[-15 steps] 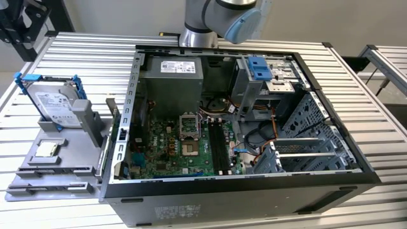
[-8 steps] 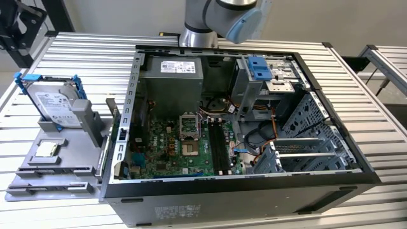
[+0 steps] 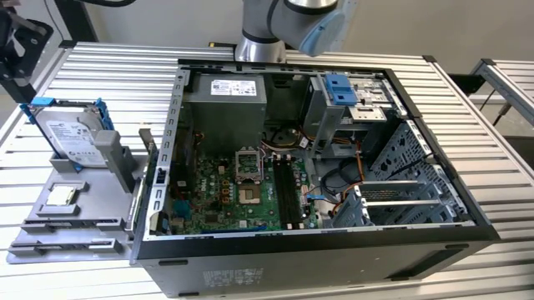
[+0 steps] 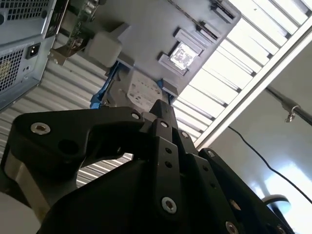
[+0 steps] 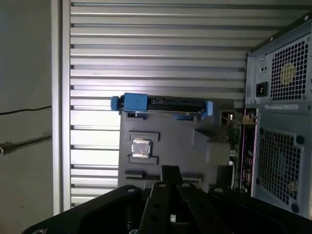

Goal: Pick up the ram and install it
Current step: 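Reach for the ram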

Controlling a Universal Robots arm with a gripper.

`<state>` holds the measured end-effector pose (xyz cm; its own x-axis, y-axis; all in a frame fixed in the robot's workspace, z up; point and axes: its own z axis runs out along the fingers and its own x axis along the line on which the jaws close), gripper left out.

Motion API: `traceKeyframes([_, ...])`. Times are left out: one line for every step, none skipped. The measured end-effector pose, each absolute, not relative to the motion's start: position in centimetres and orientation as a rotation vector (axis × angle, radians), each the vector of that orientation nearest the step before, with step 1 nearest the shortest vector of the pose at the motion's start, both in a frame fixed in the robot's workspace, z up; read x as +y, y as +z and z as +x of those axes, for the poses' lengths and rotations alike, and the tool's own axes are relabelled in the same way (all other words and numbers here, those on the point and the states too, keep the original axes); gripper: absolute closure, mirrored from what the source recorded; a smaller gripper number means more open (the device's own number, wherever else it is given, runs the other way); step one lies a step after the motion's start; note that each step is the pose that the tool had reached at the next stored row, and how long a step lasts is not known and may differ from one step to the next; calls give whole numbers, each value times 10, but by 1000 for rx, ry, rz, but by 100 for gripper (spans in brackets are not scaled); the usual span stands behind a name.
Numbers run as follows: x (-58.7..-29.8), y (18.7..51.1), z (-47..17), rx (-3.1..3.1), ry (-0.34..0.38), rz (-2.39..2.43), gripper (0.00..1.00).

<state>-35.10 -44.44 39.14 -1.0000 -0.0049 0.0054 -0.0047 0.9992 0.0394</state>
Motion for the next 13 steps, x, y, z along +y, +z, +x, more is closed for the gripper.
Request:
traceKeyframes([-448,391,-351,-3136,-60,7,100])
traceKeyframes([-450,391,-351,-3136,-59,7,100])
traceKeyframes([-454,391,-351,-3136,-57,7,100])
traceKeyframes([-457,391,-351,-3136,-55,6,100])
traceKeyframes([-460,391,-351,-3136,-54,6,100])
traceKeyframes([-463,391,-351,-3136,-52,6,100])
traceKeyframes([-466,391,-351,-3136,-50,5,100])
traceKeyframes([-469,391,-351,-3136,-49,5,100])
traceKeyframes([-472,391,-351,-3136,-47,5,100])
traceKeyframes([-475,391,-351,-3136,-45,4,100])
traceKeyframes([-478,391,-351,-3136,-44,4,100])
traceKeyframes([-481,391,-351,-3136,-42,4,100])
traceKeyframes([-484,391,-351,-3136,-40,3,100])
